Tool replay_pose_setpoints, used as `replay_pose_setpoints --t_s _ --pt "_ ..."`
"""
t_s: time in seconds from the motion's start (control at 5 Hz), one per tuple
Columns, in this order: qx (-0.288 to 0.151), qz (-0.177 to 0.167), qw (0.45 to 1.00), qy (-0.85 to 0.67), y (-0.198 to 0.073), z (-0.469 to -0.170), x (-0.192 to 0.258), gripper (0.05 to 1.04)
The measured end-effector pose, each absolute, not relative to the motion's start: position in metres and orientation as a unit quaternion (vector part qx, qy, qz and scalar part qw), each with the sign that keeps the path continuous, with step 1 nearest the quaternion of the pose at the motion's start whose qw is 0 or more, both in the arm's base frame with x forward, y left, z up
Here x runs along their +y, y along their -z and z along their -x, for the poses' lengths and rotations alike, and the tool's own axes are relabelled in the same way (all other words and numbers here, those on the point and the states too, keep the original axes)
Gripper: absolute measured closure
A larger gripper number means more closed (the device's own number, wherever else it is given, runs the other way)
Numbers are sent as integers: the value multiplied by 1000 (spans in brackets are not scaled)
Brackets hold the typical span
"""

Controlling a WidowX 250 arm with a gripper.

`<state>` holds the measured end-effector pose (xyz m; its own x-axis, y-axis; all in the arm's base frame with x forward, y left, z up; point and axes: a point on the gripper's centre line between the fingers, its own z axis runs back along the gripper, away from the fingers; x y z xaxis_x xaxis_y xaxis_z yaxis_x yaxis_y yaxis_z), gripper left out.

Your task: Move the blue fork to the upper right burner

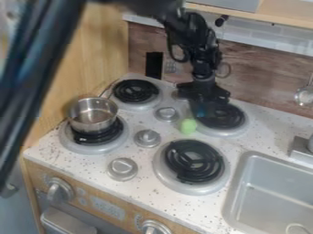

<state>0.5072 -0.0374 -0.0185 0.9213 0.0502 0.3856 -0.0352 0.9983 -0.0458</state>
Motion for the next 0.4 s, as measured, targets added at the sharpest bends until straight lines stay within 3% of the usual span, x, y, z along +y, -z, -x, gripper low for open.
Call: replay_pose_setpoints --t_s 0.2,0.4 --pt "-188 17 982 -18 25 -511 -41 749" --pt "-185 16 982 -11 26 -509 -45 677"
